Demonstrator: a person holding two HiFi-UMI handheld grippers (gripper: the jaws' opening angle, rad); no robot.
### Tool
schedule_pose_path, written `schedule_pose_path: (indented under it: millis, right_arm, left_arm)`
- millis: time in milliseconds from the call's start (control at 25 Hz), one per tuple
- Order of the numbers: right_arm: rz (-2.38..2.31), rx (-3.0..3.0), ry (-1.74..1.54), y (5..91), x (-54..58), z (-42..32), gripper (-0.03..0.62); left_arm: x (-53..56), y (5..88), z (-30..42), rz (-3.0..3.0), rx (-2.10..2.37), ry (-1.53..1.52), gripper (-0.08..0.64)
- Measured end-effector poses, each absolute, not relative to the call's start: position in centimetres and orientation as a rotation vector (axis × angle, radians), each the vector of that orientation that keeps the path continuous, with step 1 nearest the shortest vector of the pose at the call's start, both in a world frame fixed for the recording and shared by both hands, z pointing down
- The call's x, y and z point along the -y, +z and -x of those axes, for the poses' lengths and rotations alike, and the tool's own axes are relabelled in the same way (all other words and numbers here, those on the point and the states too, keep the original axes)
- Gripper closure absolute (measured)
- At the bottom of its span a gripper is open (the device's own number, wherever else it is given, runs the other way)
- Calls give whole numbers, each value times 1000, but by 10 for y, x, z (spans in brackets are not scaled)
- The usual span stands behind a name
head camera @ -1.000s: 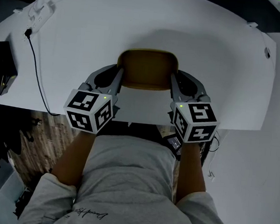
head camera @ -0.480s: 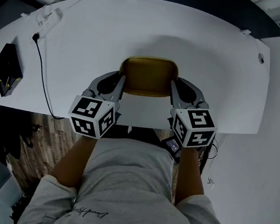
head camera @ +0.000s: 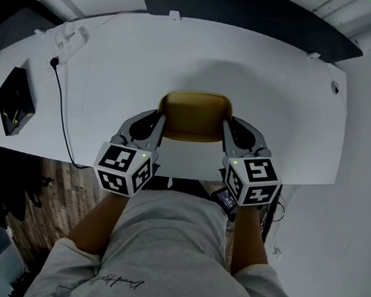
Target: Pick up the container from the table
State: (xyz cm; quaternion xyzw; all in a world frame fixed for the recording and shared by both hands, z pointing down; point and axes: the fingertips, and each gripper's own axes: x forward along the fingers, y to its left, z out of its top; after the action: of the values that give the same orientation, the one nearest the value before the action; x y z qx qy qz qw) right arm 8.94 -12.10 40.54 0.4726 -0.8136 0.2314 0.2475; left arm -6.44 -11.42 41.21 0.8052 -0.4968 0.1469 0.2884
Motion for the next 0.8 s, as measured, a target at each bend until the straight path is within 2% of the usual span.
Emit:
schedule_pose_path:
  millis: [800]
  right_arm:
    - [-1319,2278,577,372,106,-77,551]
  left_arm:
    - [104,379,77,-2192,1347,347,535]
